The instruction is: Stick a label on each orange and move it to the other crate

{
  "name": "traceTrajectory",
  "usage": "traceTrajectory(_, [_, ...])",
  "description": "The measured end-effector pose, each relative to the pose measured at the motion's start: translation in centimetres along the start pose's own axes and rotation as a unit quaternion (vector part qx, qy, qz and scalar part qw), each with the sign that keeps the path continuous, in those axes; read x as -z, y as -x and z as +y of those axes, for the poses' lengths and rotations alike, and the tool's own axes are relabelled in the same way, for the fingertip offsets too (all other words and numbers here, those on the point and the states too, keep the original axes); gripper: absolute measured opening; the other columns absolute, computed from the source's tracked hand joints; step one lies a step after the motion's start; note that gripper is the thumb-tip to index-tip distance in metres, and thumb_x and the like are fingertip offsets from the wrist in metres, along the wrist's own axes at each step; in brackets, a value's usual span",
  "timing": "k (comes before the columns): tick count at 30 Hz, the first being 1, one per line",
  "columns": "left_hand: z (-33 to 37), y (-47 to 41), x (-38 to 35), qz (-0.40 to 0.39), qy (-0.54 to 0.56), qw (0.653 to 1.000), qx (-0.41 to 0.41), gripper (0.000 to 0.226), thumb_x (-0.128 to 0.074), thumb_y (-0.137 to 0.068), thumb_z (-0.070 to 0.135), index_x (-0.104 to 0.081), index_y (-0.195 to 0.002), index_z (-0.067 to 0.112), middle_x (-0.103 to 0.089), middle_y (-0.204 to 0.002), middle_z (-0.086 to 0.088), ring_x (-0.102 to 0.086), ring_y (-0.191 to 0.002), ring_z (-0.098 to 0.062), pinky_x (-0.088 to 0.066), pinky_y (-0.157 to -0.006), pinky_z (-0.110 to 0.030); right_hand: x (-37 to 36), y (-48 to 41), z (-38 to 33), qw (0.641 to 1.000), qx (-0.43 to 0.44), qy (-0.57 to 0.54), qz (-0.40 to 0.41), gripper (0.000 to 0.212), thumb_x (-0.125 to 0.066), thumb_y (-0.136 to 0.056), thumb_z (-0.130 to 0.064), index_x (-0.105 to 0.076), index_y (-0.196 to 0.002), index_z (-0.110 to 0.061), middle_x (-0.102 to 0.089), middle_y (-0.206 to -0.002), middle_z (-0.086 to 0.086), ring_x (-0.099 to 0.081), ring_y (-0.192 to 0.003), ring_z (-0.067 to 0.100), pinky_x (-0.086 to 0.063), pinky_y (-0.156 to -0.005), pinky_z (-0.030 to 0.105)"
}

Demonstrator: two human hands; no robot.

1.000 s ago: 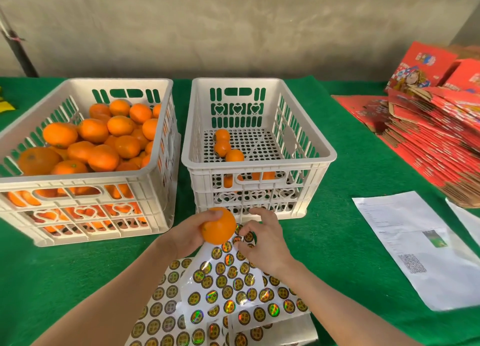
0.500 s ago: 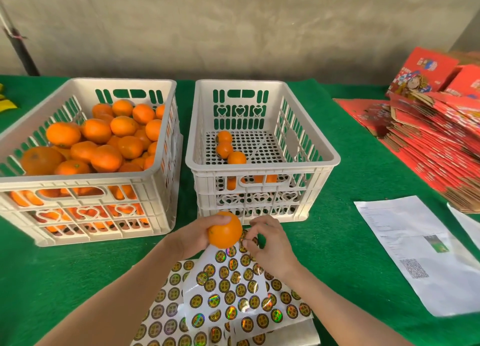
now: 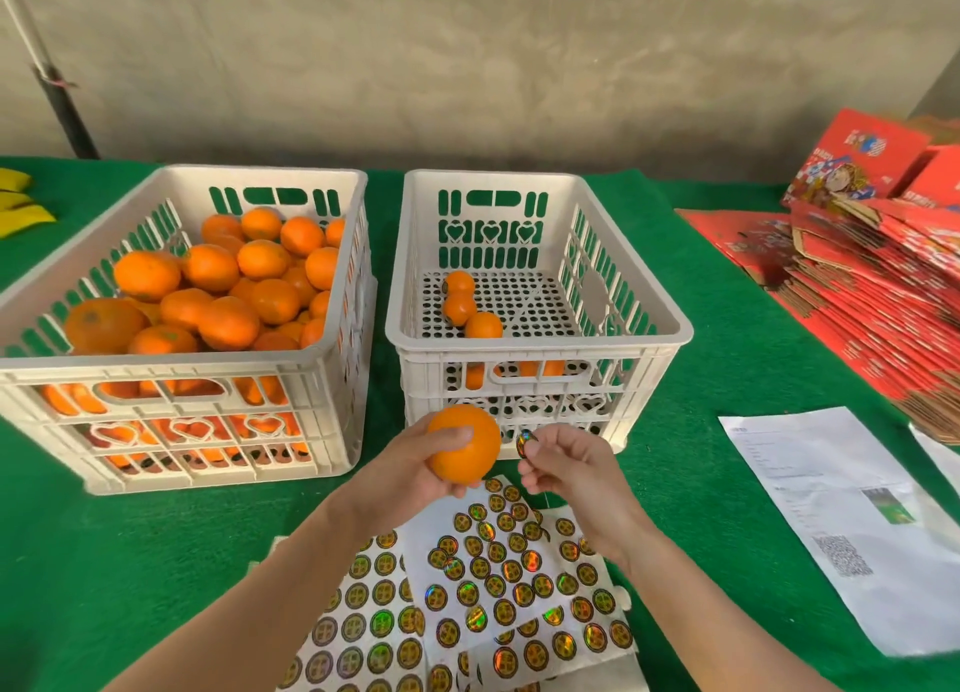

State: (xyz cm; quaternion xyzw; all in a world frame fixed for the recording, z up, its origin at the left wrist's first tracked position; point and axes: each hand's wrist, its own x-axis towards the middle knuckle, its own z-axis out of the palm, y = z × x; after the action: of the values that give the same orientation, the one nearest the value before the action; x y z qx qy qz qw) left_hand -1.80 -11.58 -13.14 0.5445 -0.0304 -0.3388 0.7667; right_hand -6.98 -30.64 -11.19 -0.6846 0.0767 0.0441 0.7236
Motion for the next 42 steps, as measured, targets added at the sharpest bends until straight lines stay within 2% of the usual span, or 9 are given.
traceTrajectory(3, [0.6, 0.5, -0.8, -0.013, 0.099, 0.995, 0.008, 0.081, -0.079, -0.062, 0.047, -0.048, -0.129, 0.015, -0.065, -0.104, -0.016, -0.059, -0.076, -0.027, -0.046, -0.070, -0.031, -0.8, 0.2, -1.6, 0.995, 0.070, 0.068, -0.013, 0.018, -0.059, -0.089, -0.003, -0.063, -0.074, -0.011, -0.062, -0.079, 0.007, -0.056, -0.076, 0.014, -0.050, -0.073, 0.026])
traceTrajectory(6, [1.2, 1.0, -1.4, 0.000, 0.189, 0.982, 0.002, 0.094, -0.084, -0.056, 0.043, -0.045, -0.136, 0.012, -0.055, -0.126, -0.023, -0.060, -0.089, -0.031, -0.052, -0.077, -0.036, -1.3, 0.3, -2.7, 0.986, 0.113, 0.120, -0.026, 0.022, -0.062, -0.088, -0.006, -0.064, -0.071, -0.021, -0.066, -0.102, 0.000, -0.058, -0.093, 0.011, -0.046, -0.087, 0.030])
traceTrajectory(10, [1.8, 1.8, -1.6, 0.007, 0.221, 0.975, -0.021, 0.071, -0.077, -0.072, 0.027, -0.047, -0.135, 0.015, -0.052, -0.128, -0.020, -0.059, -0.097, -0.033, -0.055, -0.067, -0.033, -1.9, 0.6, -3.4, 0.944, 0.230, 0.231, -0.060, 0.027, -0.063, -0.087, -0.004, -0.060, -0.075, -0.027, -0.058, -0.112, -0.004, -0.055, -0.104, 0.002, -0.045, -0.083, 0.017])
traceTrajectory(14, [2.4, 2.2, -1.5, 0.008, 0.209, 0.977, -0.042, 0.057, -0.071, -0.071, 0.016, -0.057, -0.127, 0.017, -0.060, -0.120, -0.017, -0.062, -0.097, -0.031, -0.055, -0.070, -0.035, -2.2, 0.3, -3.6, 0.896, 0.312, 0.310, -0.069, 0.012, -0.065, -0.087, -0.006, -0.060, -0.081, -0.016, -0.055, -0.112, -0.001, -0.053, -0.109, 0.008, -0.045, -0.088, 0.025])
traceTrajectory(18, [2.5, 2.8, -1.6, -0.011, 0.237, 0.970, -0.051, 0.084, -0.081, -0.052, 0.010, -0.050, -0.130, 0.007, -0.065, -0.112, -0.019, -0.067, -0.092, -0.030, -0.056, -0.077, -0.041, -2.7, 0.2, -3.7, 0.881, 0.326, 0.335, -0.069, 0.008, -0.064, -0.086, -0.010, -0.059, -0.081, -0.012, -0.051, -0.114, -0.001, -0.051, -0.110, 0.009, -0.041, -0.091, 0.027])
traceTrajectory(23, [2.7, 3.2, -2.4, -0.027, 0.271, 0.961, -0.057, 0.094, -0.084, -0.052, 0.010, -0.043, -0.136, 0.001, -0.053, -0.132, -0.026, -0.059, -0.112, -0.035, -0.043, -0.100, -0.050, -3.3, 0.1, -3.8, 0.874, 0.308, 0.371, -0.062, 0.008, -0.064, -0.087, -0.014, -0.058, -0.081, -0.014, -0.045, -0.117, -0.006, -0.045, -0.116, 0.005, -0.032, -0.093, 0.014])
traceTrajectory(33, [2.5, 3.8, -2.9, 0.010, 0.278, 0.957, -0.083, 0.077, -0.071, -0.059, 0.012, -0.047, -0.133, 0.002, -0.059, -0.123, -0.023, -0.059, -0.112, -0.033, -0.048, -0.094, -0.046, -4.6, 0.7, -4.3, 0.846, 0.338, 0.412, 0.016, 0.014, -0.073, -0.079, -0.016, -0.061, -0.075, -0.012, -0.057, -0.111, -0.001, -0.054, -0.106, 0.011, -0.035, -0.085, 0.011])
traceTrajectory(38, [2.5, 4.6, -2.3, 0.016, 0.252, 0.962, -0.103, 0.063, -0.070, -0.057, 0.014, -0.058, -0.117, 0.001, -0.064, -0.113, -0.024, -0.064, -0.102, -0.035, -0.054, -0.086, -0.047, -4.8, 1.0, -4.4, 0.897, 0.246, 0.362, 0.058, 0.040, -0.081, -0.063, -0.042, -0.048, -0.077, -0.023, -0.059, -0.100, -0.013, -0.057, -0.094, 0.004, -0.049, -0.076, 0.029])
traceTrajectory(42, [3.0, 5.2, -2.5, 0.037, 0.181, 0.975, -0.123, 0.064, -0.071, -0.061, 0.017, -0.056, -0.123, 0.005, -0.061, -0.121, -0.023, -0.061, -0.109, -0.035, -0.052, -0.089, -0.047, -5.1, 1.3, -4.7, 0.937, 0.198, 0.286, -0.032, 0.061, -0.072, -0.065, -0.055, -0.040, -0.115, -0.045, -0.047, -0.120, -0.027, -0.050, -0.107, -0.005, -0.047, -0.082, 0.013])
